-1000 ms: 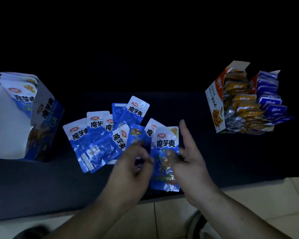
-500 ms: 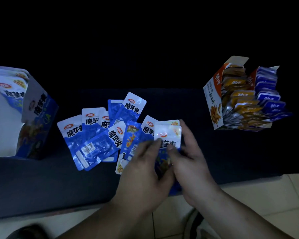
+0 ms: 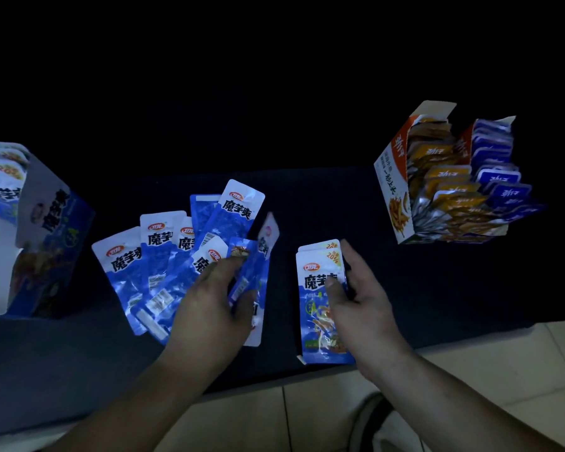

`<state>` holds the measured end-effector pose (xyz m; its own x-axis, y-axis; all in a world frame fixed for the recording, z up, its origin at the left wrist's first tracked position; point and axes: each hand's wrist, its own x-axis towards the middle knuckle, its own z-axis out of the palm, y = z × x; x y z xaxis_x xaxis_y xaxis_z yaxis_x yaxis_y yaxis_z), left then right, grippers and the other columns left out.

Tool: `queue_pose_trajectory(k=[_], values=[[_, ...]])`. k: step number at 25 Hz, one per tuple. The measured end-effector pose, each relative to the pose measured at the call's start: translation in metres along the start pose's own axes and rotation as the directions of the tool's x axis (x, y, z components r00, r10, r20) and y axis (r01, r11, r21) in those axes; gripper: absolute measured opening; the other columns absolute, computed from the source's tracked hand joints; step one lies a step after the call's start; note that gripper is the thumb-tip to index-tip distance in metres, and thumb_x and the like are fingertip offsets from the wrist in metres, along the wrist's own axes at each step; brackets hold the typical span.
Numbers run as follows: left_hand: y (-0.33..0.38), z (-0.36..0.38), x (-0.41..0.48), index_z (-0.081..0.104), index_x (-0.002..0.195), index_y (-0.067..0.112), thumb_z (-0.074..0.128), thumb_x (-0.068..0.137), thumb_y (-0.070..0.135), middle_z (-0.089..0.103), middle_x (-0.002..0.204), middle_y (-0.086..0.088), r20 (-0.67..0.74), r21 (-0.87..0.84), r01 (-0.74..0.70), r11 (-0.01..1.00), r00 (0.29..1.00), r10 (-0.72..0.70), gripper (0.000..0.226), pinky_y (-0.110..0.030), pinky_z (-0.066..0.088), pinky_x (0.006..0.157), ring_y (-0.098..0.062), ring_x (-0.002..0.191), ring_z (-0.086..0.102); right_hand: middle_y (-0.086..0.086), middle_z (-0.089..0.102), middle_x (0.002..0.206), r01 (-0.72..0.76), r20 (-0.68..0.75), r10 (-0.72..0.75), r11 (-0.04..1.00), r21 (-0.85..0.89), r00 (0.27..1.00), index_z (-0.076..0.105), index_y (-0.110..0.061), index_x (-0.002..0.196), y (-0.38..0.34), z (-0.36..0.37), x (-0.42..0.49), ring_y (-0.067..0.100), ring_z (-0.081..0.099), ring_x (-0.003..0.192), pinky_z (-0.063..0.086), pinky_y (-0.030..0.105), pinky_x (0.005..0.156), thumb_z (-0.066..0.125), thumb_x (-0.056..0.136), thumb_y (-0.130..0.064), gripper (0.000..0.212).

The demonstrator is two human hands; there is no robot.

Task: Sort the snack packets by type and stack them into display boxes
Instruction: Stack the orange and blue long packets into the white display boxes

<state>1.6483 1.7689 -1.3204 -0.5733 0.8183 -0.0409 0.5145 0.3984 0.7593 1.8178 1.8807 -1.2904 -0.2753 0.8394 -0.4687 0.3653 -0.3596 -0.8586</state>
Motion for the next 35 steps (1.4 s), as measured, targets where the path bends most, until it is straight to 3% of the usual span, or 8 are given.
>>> queue_pose_trajectory(k=[5, 8, 15, 20, 24, 28, 31, 35], values=[[0.019, 0.023, -0.041, 0.059, 0.144, 0.023, 0.058, 0.100, 0.043, 0.053, 0.141, 0.000, 0.083, 0.105, -0.369, 0.924, 0.929, 0.361, 0.048, -0.041, 0.056, 0.092, -0.021, 0.118, 0.060, -0.008, 0.076, 0.110, -0.080, -0.044, 0.089, 0.982, 0.173, 0.995, 0.059, -0.052, 0.132, -0.011, 0.017, 0.000, 0.014, 0.076, 0.097, 0.064, 0.044, 0.082, 0.056, 0.104, -0.011, 0.050], [0.018, 0.028, -0.052, 0.044, 0.155, 0.031, 0.053, 0.097, 0.063, 0.025, 0.169, 0.002, 0.118, 0.000, -0.308, 0.951, 0.945, 0.306, 0.067, -0.040, 0.052, 0.105, -0.017, 0.147, 0.042, -0.007, 0.077, 0.109, -0.094, -0.016, 0.102, 0.959, 0.267, 0.995, 0.060, -0.050, 0.130, -0.022, 0.019, -0.003, 0.017, 0.077, 0.095, 0.063, 0.047, 0.082, 0.049, 0.108, -0.014, 0.043], [0.039, 0.017, -0.061, 0.029, 0.161, 0.030, 0.035, 0.104, 0.059, 0.011, 0.173, 0.001, 0.211, 0.030, -0.351, 0.936, 0.917, 0.337, 0.064, -0.037, 0.038, 0.118, -0.017, 0.154, 0.029, -0.020, 0.074, 0.114, -0.017, 0.047, 0.010, 0.989, 0.144, 0.999, 0.051, -0.061, 0.134, -0.023, 0.029, -0.016, 0.003, 0.073, 0.102, 0.059, 0.031, 0.085, 0.063, 0.101, -0.022, 0.053], [0.004, -0.011, -0.031, 0.056, 0.136, 0.021, 0.056, 0.100, 0.041, 0.062, 0.129, 0.001, 0.063, 0.159, -0.311, 0.937, 0.950, 0.305, 0.041, -0.042, 0.058, 0.086, -0.020, 0.110, 0.066, -0.022, 0.072, 0.113, -0.047, 0.011, 0.046, 0.999, 0.002, 0.999, 0.046, -0.063, 0.138, -0.008, 0.019, -0.005, 0.001, 0.072, 0.097, 0.061, 0.029, 0.072, 0.062, 0.100, -0.012, 0.065], [-0.016, -0.020, -0.017, 0.055, 0.137, 0.010, 0.080, 0.076, 0.058, 0.069, 0.100, -0.007, 0.098, 0.517, -0.128, 0.846, 0.991, 0.090, 0.081, -0.041, 0.059, 0.064, -0.030, 0.087, 0.070, -0.032, 0.070, 0.111, 0.019, 0.072, -0.016, 0.999, -0.041, 0.997, 0.042, -0.061, 0.142, -0.002, 0.018, -0.003, -0.007, 0.069, 0.103, 0.060, 0.023, 0.080, 0.067, 0.097, -0.008, 0.073], [-0.008, -0.019, -0.018, 0.053, 0.140, 0.022, 0.084, 0.080, 0.041, 0.062, 0.100, 0.007, 0.110, 0.279, 0.062, 0.958, 0.989, -0.096, 0.071, -0.026, 0.048, 0.071, -0.019, 0.093, 0.063, -0.025, 0.070, 0.118, 0.067, 0.071, -0.062, 0.995, -0.068, 0.996, 0.045, -0.054, 0.143, -0.004, 0.023, 0.001, -0.009, 0.067, 0.106, 0.055, 0.013, 0.085, 0.068, 0.095, -0.003, 0.074], [-0.004, -0.035, -0.014, 0.070, 0.097, 0.030, 0.079, 0.085, 0.022, 0.060, 0.079, 0.013, 0.058, 0.036, 0.159, 0.987, 0.985, -0.161, 0.017, -0.014, 0.038, 0.056, -0.008, 0.074, 0.062, -0.023, 0.071, 0.117, 0.083, 0.051, -0.080, 0.994, -0.068, 0.996, 0.046, -0.054, 0.144, -0.011, 0.025, 0.002, -0.008, 0.068, 0.102, 0.056, 0.011, 0.079, 0.068, 0.096, -0.005, 0.072], [0.000, -0.096, -0.001, 0.078, 0.088, 0.028, 0.076, 0.090, 0.005, 0.074, 0.076, 0.002, 0.005, -0.484, 0.176, 0.857, 0.980, -0.199, 0.023, -0.021, 0.051, 0.059, -0.007, 0.065, 0.065, -0.018, 0.074, 0.113, 0.072, 0.057, -0.068, 0.996, -0.054, 0.996, 0.048, -0.054, 0.143, -0.025, 0.035, 0.011, 0.003, 0.073, 0.099, 0.061, 0.025, 0.076, 0.066, 0.098, -0.008, 0.067]])
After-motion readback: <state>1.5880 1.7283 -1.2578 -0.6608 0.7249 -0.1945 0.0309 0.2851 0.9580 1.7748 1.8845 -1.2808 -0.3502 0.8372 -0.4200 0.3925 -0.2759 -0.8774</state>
